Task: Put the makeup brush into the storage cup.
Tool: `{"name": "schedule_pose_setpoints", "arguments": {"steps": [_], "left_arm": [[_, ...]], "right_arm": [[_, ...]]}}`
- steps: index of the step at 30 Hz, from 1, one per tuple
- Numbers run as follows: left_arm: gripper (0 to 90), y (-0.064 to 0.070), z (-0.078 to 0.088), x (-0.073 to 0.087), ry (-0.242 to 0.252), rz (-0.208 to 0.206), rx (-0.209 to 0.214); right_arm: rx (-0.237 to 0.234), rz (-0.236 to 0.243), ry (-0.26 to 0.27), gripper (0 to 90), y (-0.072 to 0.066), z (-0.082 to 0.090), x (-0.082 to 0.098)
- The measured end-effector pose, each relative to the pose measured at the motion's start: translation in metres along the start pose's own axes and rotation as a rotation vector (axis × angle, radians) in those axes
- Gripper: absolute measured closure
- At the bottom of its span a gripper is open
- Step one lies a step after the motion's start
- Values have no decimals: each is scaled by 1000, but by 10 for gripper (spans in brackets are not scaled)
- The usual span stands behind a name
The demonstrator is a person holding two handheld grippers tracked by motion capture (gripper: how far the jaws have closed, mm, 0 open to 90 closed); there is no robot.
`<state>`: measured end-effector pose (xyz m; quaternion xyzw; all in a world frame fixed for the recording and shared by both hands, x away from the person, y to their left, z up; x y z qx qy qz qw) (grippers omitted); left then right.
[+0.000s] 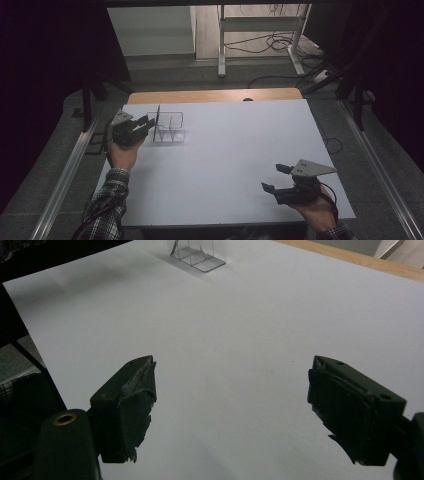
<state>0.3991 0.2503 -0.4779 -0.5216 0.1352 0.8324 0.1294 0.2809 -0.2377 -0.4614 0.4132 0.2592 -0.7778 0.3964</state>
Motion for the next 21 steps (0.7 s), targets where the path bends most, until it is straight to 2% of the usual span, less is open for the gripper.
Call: {"name": "schedule_pose_setpoints", "arguments": {"steps": [9, 21], "left_arm": [[598, 8, 3, 0, -4, 0, 27], [557, 19, 10, -1, -5, -23, 60]], "right_arm": [[1, 2, -2, 201, 0, 0, 0], [3, 6, -3, 201, -1, -1, 0]]}}
Point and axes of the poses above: each handheld gripper's, and its own axes: z roughly backward along the jaws, x roughly out of its underside, y roughly to its right, the point moved 3 cm from there along -z, roughly forward along the jaws, and after that the axes turned 5 degrees about -x, right-handed, at the moved point
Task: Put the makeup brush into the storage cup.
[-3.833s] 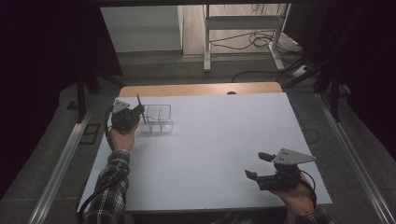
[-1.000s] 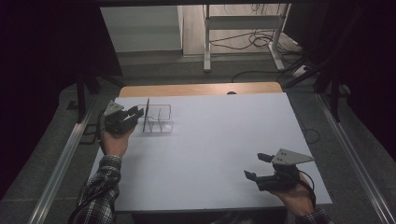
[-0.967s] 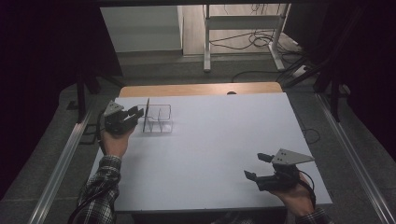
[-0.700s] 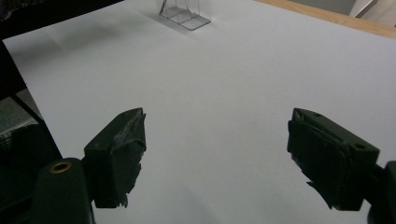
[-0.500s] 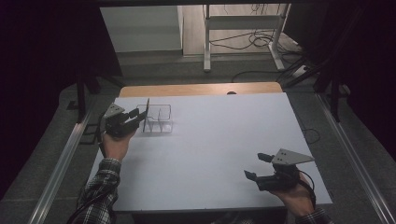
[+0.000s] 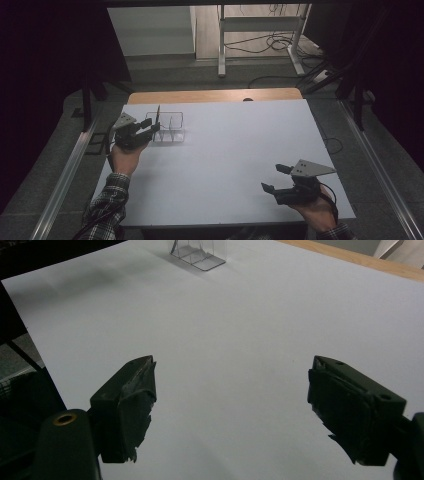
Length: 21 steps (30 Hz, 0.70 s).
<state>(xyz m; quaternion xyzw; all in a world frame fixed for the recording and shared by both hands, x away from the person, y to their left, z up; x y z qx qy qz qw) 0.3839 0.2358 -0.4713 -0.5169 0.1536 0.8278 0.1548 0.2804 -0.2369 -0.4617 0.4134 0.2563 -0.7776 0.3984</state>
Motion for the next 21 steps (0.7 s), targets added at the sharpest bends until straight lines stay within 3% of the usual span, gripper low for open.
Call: {"name": "schedule_pose_setpoints", "arguments": {"steps": [21], "left_arm": [[413, 17, 13, 2, 5, -3, 45]], "right_arm": [[5, 0, 0, 201, 0, 1, 0]]}}
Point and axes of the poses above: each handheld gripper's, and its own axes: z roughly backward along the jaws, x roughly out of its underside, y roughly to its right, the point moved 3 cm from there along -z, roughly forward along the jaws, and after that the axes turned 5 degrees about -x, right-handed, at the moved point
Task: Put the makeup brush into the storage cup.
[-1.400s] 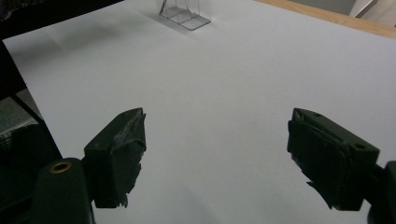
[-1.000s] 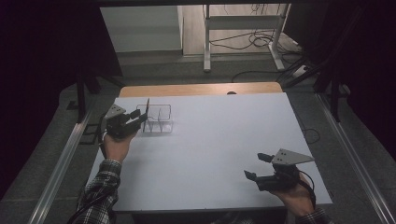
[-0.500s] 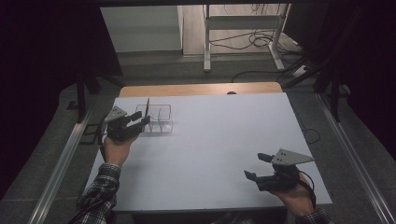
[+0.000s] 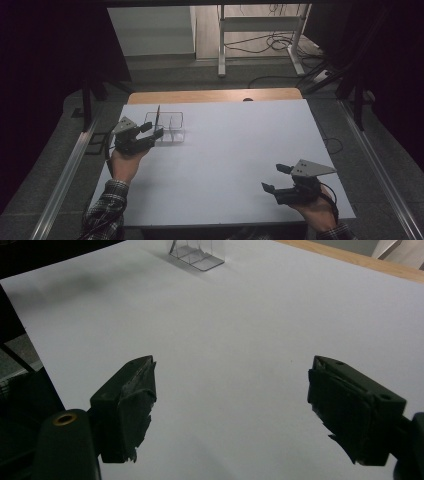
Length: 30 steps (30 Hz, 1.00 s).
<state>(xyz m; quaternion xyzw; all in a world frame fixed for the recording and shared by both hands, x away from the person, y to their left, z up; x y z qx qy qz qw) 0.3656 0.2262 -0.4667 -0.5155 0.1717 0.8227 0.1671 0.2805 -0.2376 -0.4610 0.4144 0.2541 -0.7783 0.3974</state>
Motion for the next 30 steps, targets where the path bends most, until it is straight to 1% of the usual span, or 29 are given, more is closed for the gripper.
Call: {"name": "schedule_pose_setpoints", "arguments": {"steps": [6, 14, 22, 30], "left_arm": [[376, 8, 3, -1, 0, -8, 18], [330, 16, 8, -3, 12, -3, 48], [276, 27, 10, -6, -1, -46, 64], [240, 38, 15, -10, 4, -71, 79]], "right_arm": [[3, -3, 1, 201, 0, 1, 0], [3, -3, 1, 201, 0, 1, 0], [3, -2, -2, 201, 0, 0, 0], [2, -3, -2, 201, 0, 0, 0]]}}
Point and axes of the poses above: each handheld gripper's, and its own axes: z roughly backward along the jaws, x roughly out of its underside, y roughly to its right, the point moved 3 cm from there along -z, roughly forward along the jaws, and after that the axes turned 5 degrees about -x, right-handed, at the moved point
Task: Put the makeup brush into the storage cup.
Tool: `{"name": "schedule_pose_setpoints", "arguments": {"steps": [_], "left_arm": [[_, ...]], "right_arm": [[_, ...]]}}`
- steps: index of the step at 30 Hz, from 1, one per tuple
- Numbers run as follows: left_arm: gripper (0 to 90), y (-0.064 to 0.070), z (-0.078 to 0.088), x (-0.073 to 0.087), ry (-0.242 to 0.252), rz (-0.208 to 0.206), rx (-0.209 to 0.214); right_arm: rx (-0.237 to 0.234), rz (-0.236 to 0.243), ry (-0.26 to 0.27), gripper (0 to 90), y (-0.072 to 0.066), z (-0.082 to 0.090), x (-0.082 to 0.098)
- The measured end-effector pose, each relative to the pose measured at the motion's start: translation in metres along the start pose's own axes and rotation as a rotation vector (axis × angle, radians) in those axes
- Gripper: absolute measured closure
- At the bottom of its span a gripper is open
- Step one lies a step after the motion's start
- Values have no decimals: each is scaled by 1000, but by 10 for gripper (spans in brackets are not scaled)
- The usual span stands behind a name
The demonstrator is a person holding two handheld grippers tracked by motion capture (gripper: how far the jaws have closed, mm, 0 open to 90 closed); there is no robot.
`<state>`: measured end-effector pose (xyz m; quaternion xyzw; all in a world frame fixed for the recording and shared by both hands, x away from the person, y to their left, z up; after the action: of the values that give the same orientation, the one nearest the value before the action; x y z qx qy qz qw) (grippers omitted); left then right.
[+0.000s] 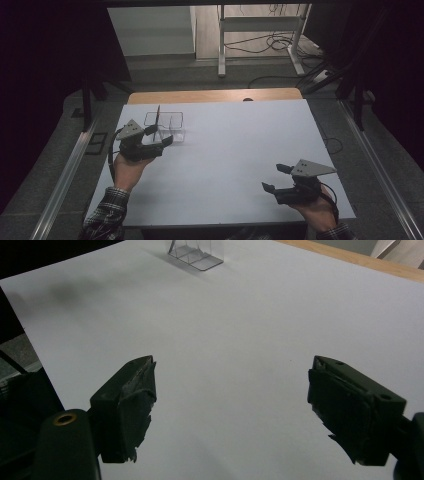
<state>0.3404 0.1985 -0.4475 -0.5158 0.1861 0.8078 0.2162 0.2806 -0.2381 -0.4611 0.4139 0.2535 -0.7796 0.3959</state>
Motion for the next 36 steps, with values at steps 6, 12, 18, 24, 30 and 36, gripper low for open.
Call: {"name": "schedule_pose_setpoints", "arguments": {"steps": [6, 12, 18, 24, 30, 36], "left_arm": [[218, 8, 4, 0, -5, -20, 7], [200, 13, 8, 1, -6, -27, 17], [181, 18, 11, 2, -14, -35, 23], [168, 21, 14, 3, -13, -31, 33], [146, 24, 16, 7, -25, -32, 41], [135, 27, 21, 9, -29, -37, 39]], "right_arm": [[-1, -3, 3, 201, 0, 0, 0], [-3, -7, 4, 201, 1, 0, 0], [-1, -7, 2, 201, 1, 0, 0], [-2, -7, 2, 201, 1, 0, 0], [-1, -6, 1, 201, 1, 0, 0], [-1, -7, 1, 201, 1, 0, 0]]}}
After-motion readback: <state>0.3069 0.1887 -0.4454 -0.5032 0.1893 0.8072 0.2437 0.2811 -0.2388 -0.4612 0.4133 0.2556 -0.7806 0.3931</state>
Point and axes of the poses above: each handheld gripper's, and its own axes: z roughly backward along the jaws, x roughly out of its underside, y roughly to its right, the point moved 3 cm from there along -z, roughly forward along the jaws, and after that the axes turned 5 degrees about -x, right-handed, at the moved point
